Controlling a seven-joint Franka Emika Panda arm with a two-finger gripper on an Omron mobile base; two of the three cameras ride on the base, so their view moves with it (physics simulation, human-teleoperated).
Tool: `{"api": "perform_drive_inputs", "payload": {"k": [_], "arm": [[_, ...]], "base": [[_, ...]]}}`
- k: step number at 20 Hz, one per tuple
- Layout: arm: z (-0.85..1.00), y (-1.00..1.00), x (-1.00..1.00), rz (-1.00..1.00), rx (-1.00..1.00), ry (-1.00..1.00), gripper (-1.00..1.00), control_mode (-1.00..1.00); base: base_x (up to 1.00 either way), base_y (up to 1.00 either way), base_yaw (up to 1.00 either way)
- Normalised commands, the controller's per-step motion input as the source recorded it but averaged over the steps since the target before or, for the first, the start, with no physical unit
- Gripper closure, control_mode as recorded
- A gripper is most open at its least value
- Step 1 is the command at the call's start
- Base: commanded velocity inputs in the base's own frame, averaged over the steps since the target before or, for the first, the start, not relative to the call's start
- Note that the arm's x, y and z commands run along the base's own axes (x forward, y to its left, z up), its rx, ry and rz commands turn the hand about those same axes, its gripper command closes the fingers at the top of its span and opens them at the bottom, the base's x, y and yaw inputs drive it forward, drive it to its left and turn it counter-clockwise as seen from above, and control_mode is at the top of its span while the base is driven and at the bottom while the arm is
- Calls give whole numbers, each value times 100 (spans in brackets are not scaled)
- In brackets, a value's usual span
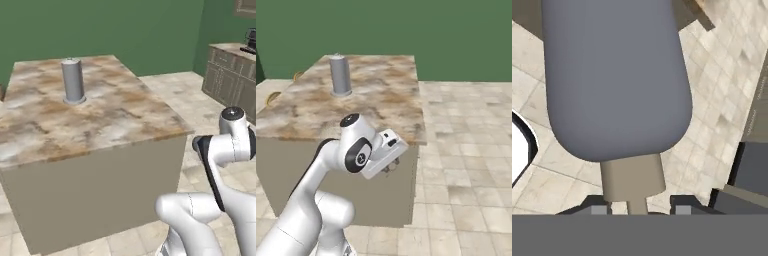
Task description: Restock the sink supplies by placing the sponge and soap dispenser on the counter and next to the sink. Make sure the soap dispenser is upright.
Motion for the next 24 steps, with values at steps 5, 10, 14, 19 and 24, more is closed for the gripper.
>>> {"api": "perform_drive_inputs", "payload": {"k": [5, 10, 14, 19, 24], "arm": [[0, 0, 0, 0, 0, 0, 100, 100], [0, 0, 0, 0, 0, 0, 100, 100], [0, 0, 0, 0, 0, 0, 100, 100], [0, 0, 0, 0, 0, 0, 100, 100], [0, 0, 0, 0, 0, 0, 100, 100]], "base": [[3, -16, -91], [8, -4, -91], [38, 8, -83], [87, 23, -58], [100, 17, -31]]}}
